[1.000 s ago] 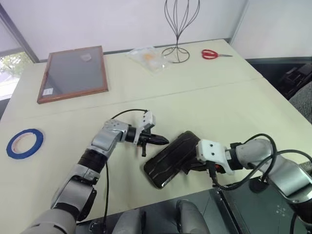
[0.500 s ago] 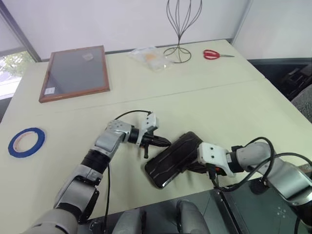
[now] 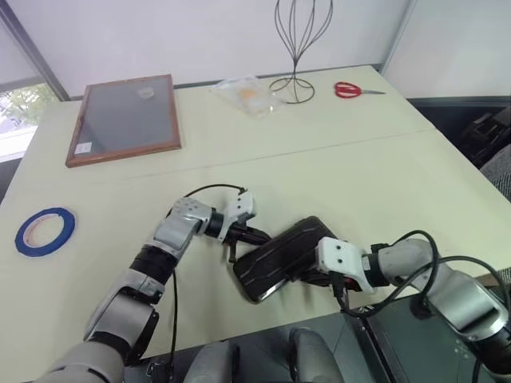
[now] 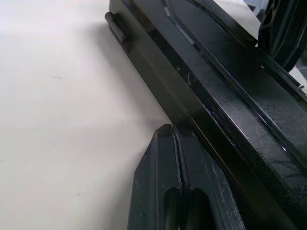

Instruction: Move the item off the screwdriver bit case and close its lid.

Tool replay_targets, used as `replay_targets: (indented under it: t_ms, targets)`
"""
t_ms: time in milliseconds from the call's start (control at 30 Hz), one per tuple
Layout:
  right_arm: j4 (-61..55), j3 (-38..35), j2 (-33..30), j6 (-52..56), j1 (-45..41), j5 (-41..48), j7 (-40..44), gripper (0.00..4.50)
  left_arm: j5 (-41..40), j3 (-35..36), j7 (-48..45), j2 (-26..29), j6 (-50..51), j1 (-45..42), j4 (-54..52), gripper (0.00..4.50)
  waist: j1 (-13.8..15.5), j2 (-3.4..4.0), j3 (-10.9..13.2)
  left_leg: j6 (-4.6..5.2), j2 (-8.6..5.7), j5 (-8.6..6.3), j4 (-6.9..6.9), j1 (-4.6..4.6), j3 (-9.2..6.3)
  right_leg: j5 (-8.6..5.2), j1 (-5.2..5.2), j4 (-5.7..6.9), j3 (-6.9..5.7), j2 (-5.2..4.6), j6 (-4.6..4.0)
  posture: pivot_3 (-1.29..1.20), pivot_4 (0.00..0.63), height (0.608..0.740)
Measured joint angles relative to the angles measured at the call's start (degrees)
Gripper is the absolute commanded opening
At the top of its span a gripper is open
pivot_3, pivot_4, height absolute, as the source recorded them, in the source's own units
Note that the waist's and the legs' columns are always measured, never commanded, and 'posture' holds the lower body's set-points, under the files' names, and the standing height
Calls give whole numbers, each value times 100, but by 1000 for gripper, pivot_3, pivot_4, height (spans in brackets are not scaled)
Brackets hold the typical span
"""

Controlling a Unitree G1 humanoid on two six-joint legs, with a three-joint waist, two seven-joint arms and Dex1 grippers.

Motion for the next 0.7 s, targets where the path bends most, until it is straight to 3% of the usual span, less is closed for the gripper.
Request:
replay_targets:
  t_ms: [467,700]
  targets:
    - [-19,1,125,124,38,-170,-157,61,145,55,-126,-98,-266,-161,346,0,20,-2,-1,1,-2,0,5,5,-1,0,12,0,-2,0,0,0,150,740]
    - [-574,-607,-238,432,66,291,-16,61,-306,527,-93,30,237,-167,16,0,2,-7,2,1,1,0,3,0,-6,0,5,0,-3,1,0,0,150,740]
